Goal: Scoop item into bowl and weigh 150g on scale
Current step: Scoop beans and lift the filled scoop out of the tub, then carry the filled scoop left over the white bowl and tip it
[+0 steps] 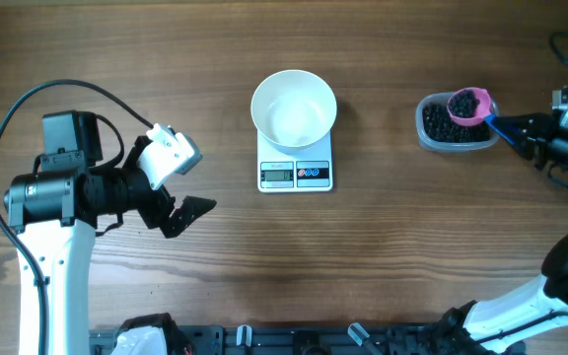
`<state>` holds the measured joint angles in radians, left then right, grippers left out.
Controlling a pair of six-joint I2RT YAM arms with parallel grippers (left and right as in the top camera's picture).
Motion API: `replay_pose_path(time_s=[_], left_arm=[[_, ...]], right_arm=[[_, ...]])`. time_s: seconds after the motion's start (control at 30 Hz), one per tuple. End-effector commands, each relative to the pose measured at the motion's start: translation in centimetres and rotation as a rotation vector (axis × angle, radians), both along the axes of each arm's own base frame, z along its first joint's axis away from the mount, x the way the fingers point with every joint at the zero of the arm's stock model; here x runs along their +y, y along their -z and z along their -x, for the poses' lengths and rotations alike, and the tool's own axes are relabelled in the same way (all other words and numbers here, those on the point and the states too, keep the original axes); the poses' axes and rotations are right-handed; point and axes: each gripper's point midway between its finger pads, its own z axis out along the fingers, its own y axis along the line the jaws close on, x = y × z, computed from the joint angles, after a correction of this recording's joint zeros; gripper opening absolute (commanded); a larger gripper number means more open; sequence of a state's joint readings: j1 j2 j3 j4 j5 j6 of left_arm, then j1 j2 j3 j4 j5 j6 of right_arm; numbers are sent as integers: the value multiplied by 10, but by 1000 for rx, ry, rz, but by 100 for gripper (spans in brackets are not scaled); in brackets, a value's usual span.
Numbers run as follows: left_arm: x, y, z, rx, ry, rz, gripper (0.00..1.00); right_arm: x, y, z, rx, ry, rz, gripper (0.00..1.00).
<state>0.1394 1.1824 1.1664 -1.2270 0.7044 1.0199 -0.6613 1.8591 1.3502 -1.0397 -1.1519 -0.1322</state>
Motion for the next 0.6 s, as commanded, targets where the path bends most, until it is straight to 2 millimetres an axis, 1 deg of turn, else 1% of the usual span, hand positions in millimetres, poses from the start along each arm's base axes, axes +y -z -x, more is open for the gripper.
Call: replay_pose_path(time_s=[0.0,0.1,0.17,0.27,0.43,0.57], left_arm=[[0,-5,0,-32,16,-10,100],[0,-5,0,-32,16,-10,100],[0,-5,0,-32,16,-10,100],[0,-5,0,-32,16,-10,100],[0,-5,0,-32,16,-10,100],[0,-5,0,-32,16,-10,100]], right_arm=[[22,-10,-7,-62,-59,-65,4],[44,-14,-11,-75,-114,-78,5],[62,-18,-13,-93,-161,-95,4],[87,-18,-14,-87,-226,-100,4],[134,-32,-14,-128,-342,-173,4],[167,-37,-15,-122,-417,-179,4]])
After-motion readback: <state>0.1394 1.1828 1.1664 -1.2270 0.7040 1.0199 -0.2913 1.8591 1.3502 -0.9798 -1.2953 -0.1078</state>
